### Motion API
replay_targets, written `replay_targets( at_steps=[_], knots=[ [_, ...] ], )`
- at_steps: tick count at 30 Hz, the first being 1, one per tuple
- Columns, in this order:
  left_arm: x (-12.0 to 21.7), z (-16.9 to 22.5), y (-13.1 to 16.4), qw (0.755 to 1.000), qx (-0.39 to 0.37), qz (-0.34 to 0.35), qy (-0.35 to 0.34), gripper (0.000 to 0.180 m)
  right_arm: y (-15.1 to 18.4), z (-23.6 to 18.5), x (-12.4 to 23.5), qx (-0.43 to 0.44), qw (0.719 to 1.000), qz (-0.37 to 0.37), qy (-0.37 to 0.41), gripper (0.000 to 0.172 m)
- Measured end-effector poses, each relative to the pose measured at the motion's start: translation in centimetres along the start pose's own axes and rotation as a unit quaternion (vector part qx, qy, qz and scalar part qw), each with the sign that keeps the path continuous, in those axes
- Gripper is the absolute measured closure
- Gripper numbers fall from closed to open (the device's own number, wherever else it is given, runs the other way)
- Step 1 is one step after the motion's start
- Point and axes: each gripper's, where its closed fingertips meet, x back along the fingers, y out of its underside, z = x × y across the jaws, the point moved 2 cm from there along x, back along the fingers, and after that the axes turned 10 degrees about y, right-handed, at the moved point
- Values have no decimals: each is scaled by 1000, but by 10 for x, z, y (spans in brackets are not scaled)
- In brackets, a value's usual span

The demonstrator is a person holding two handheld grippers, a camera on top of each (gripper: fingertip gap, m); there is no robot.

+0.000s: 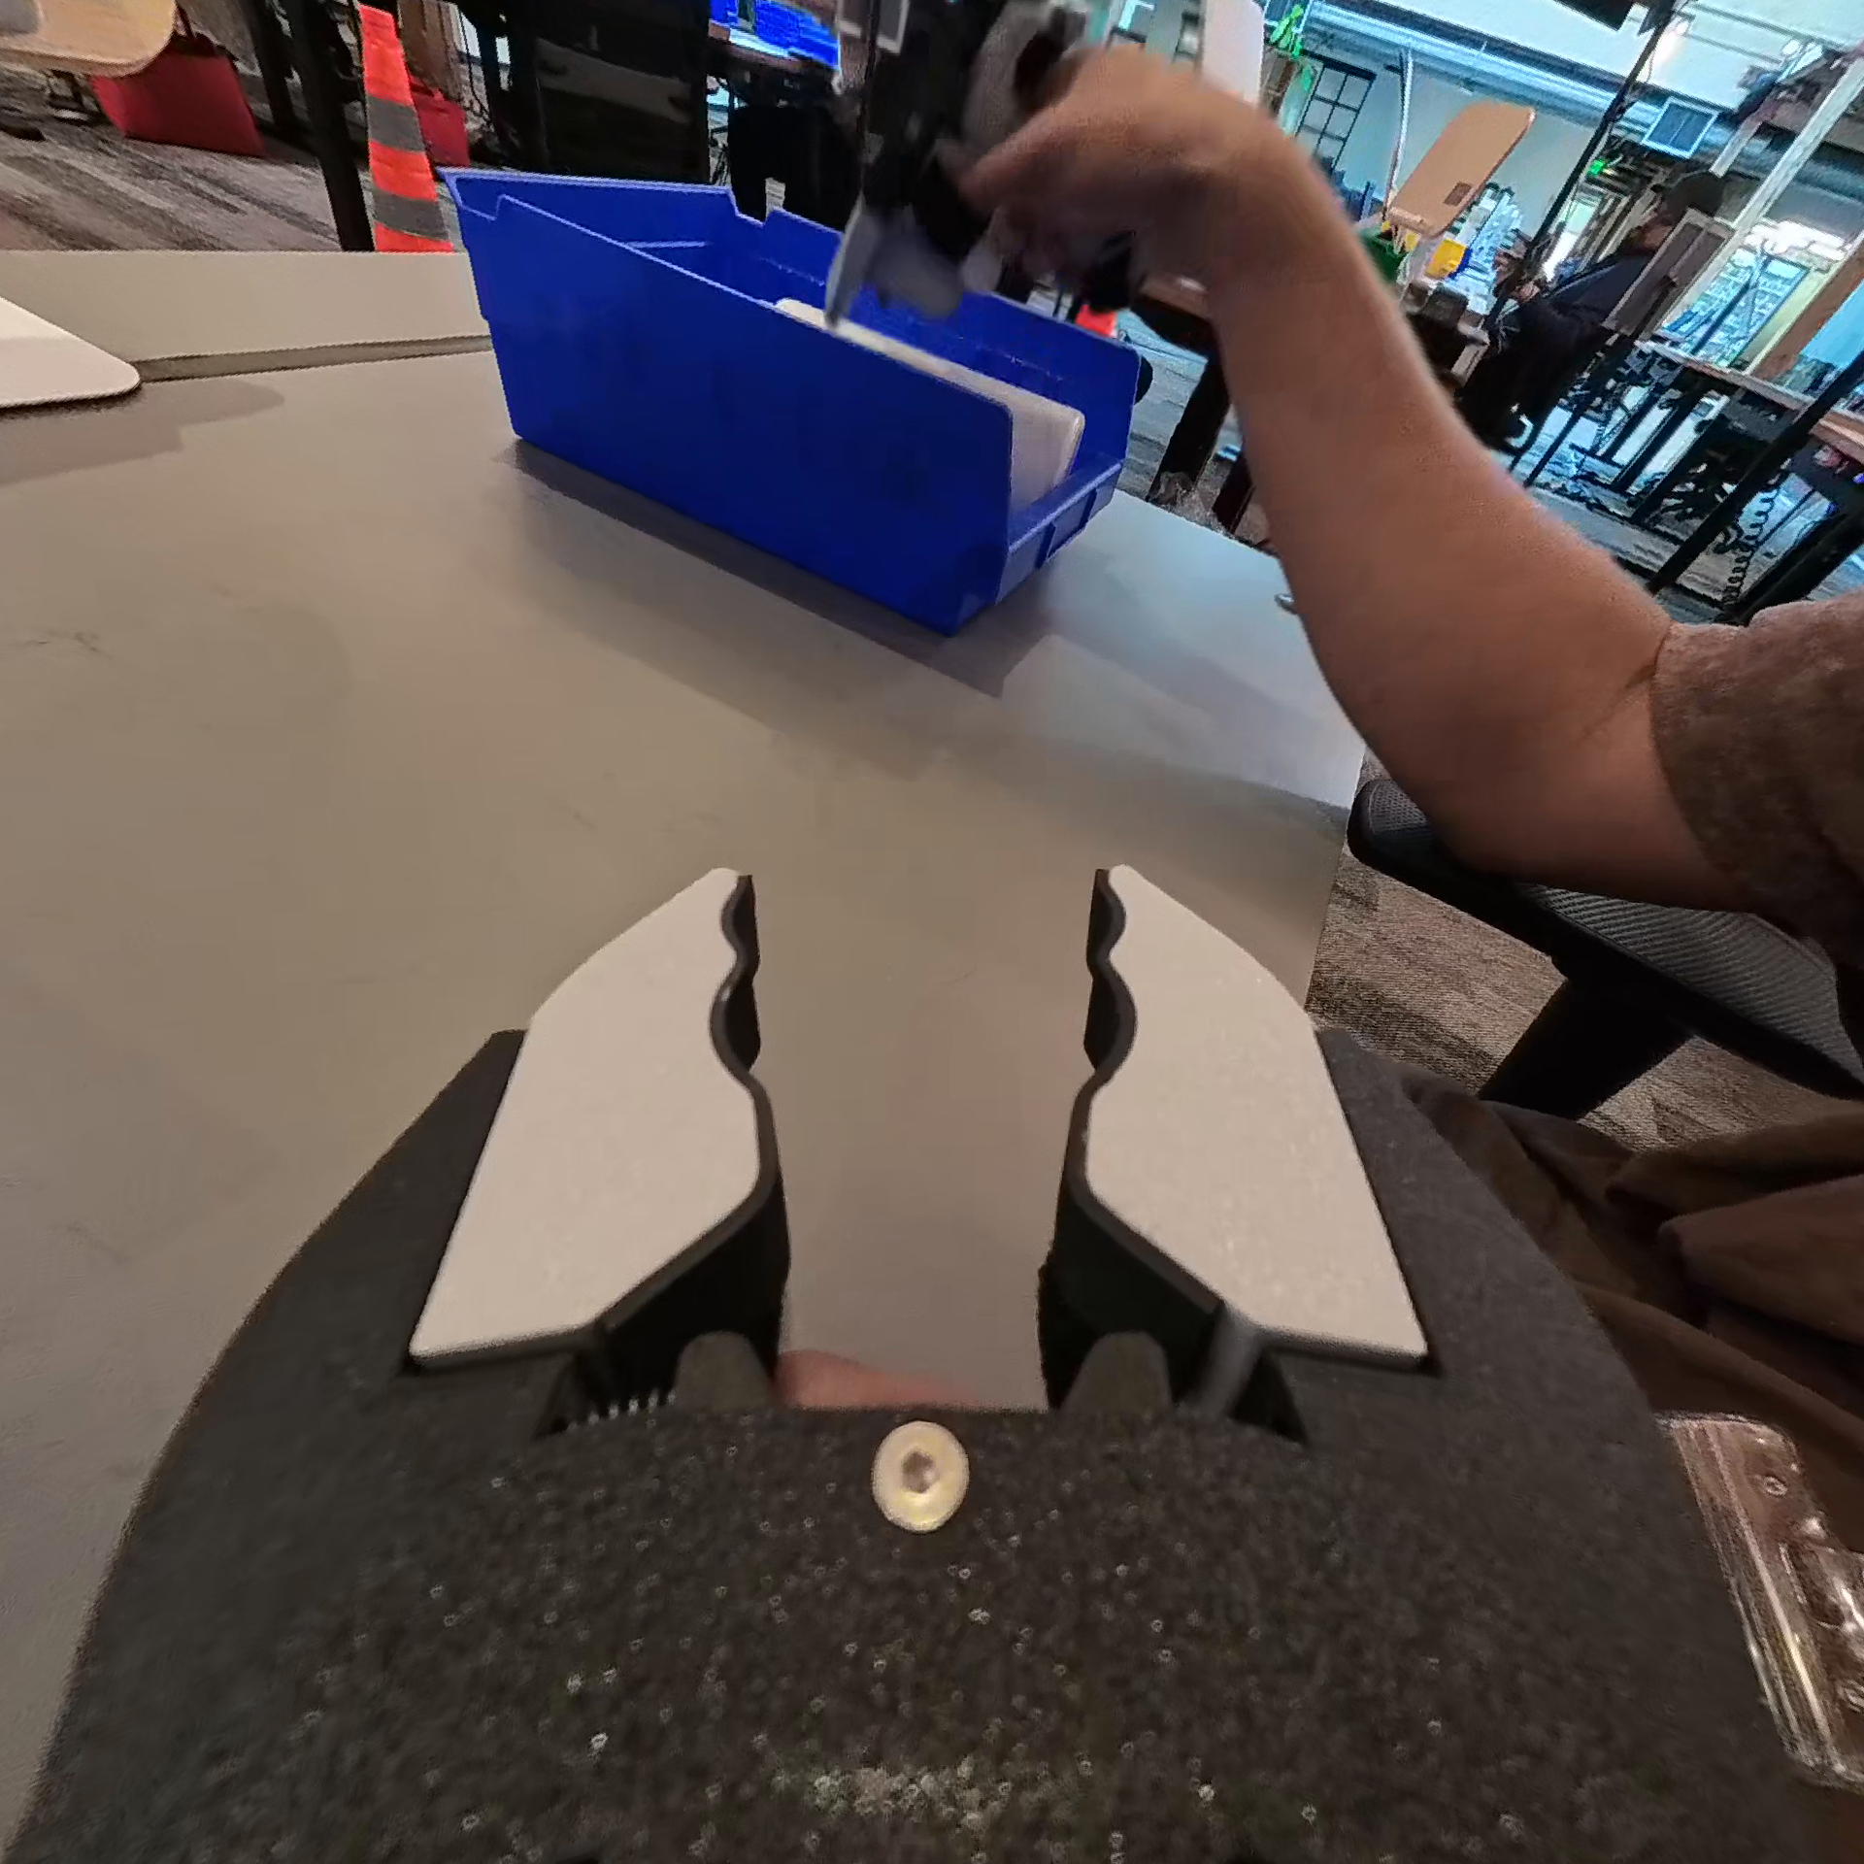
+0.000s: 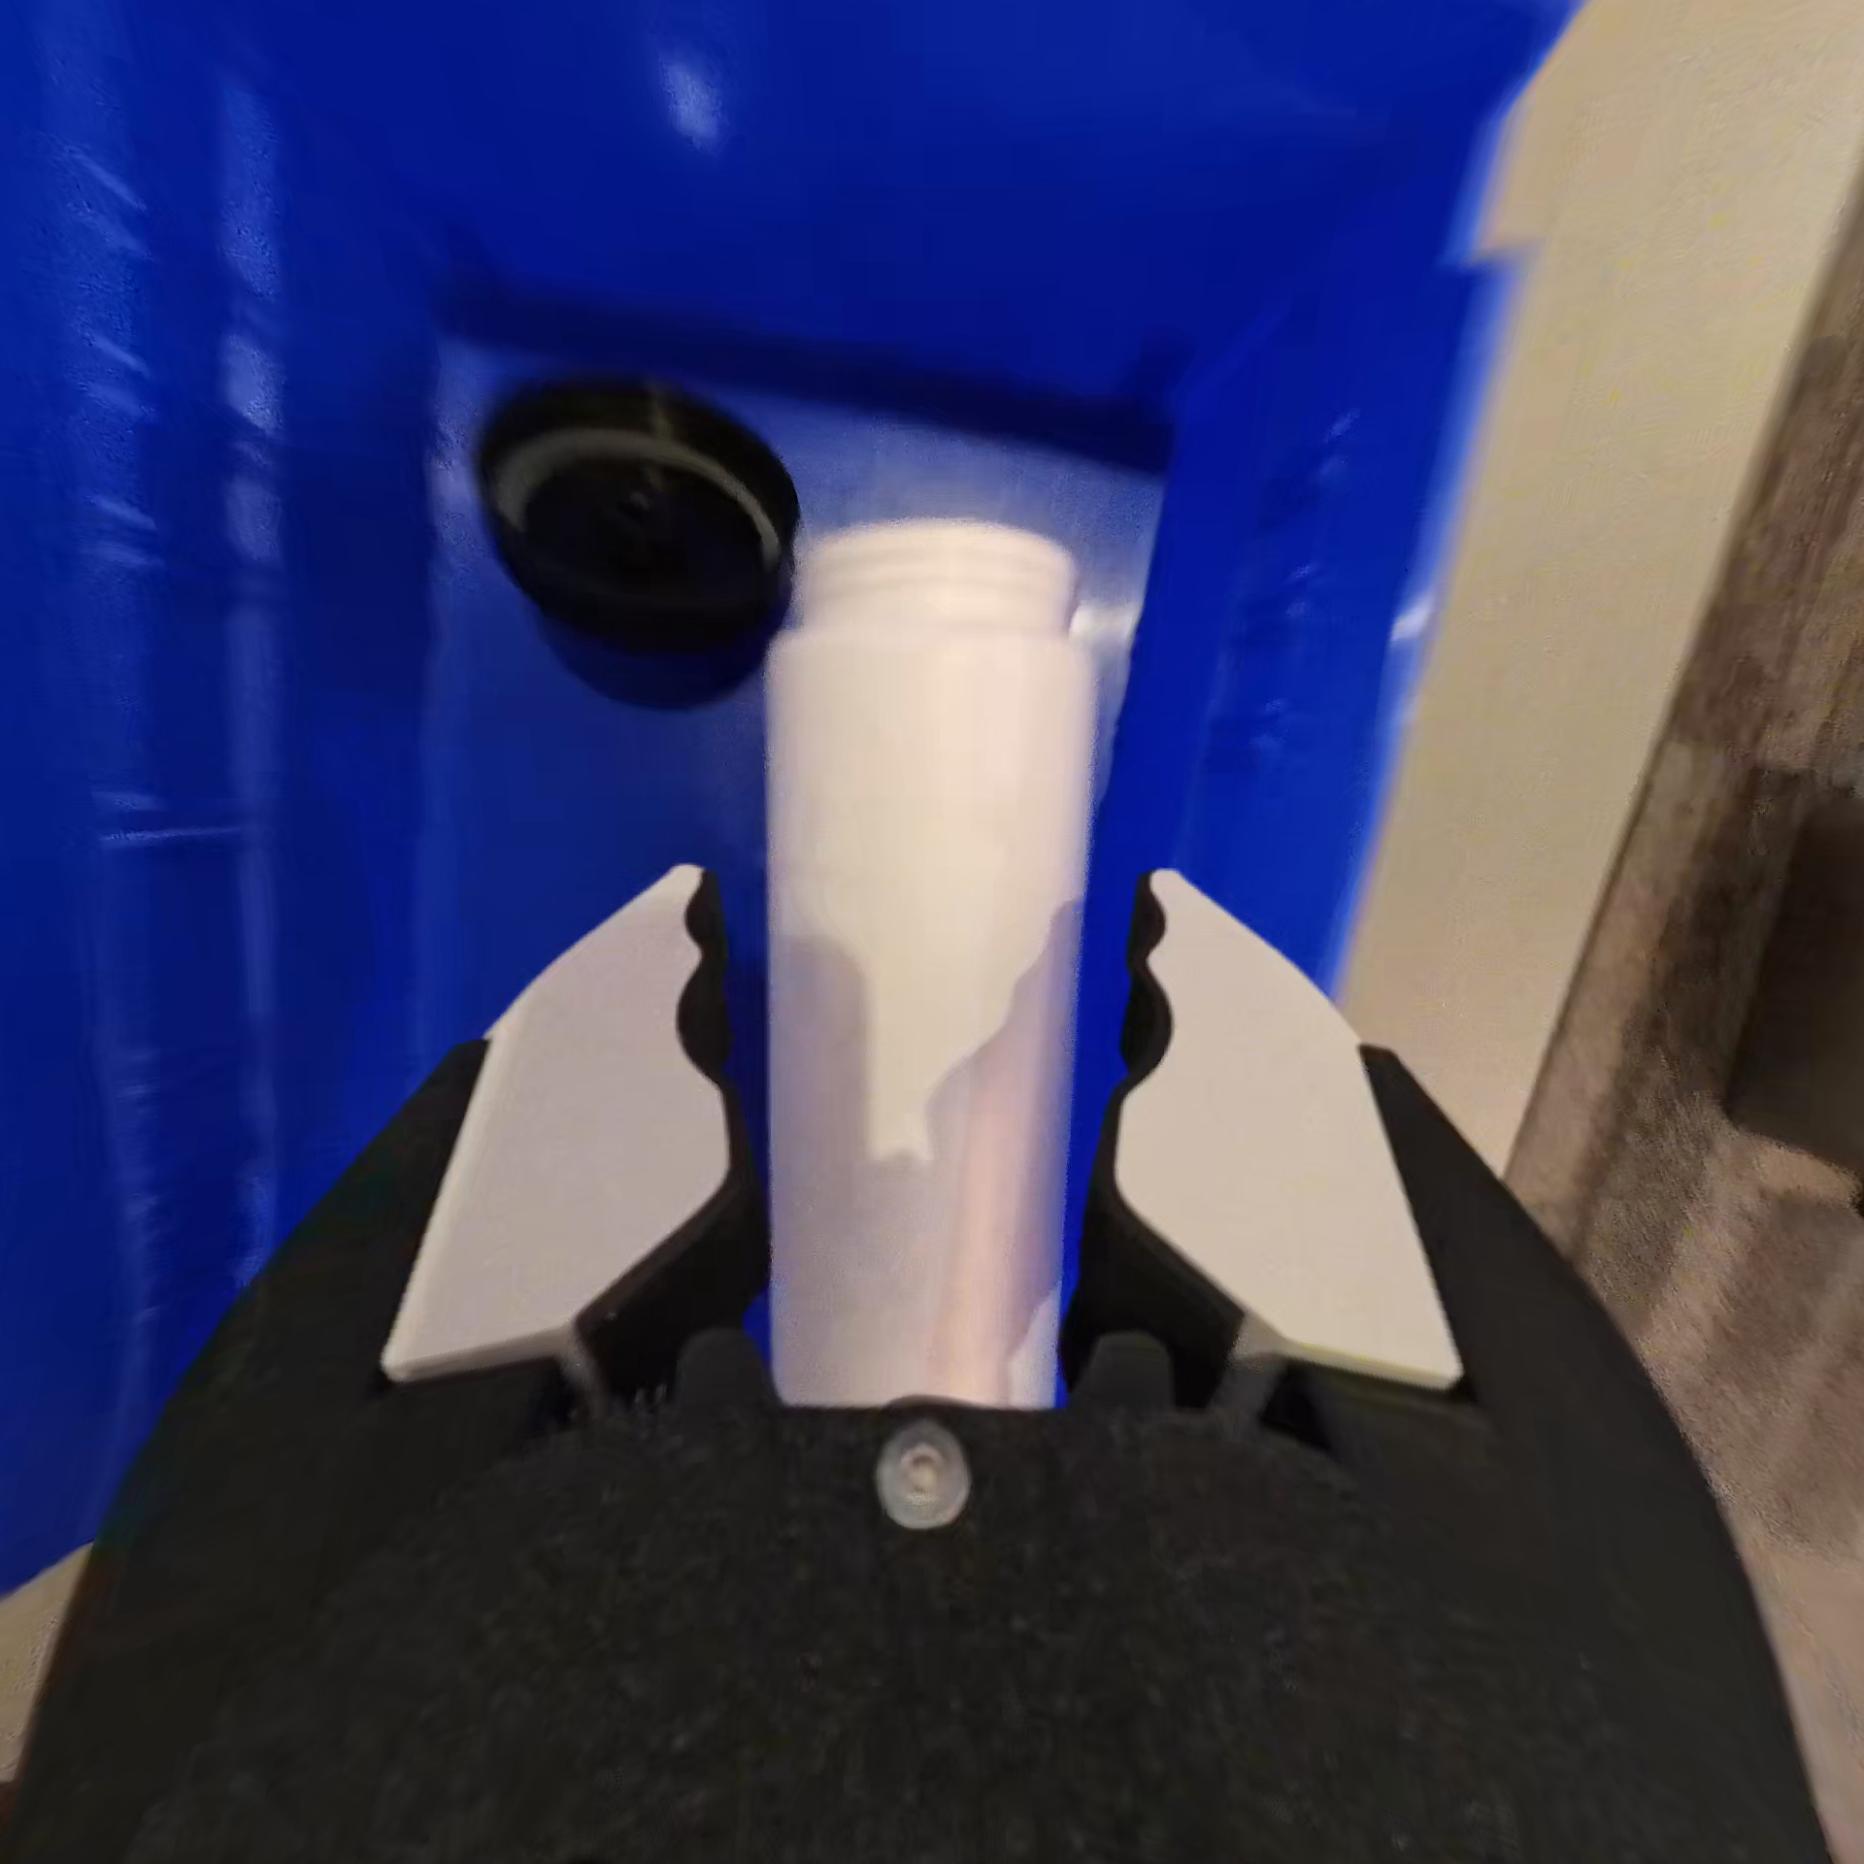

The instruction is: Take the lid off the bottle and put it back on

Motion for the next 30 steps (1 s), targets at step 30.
replay_targets(
  at_steps=[30],
  knots=[
    [192,-120,-41,895,30,213,-390,121,139,-76,98,-97,875,472,50,101]
  ],
)
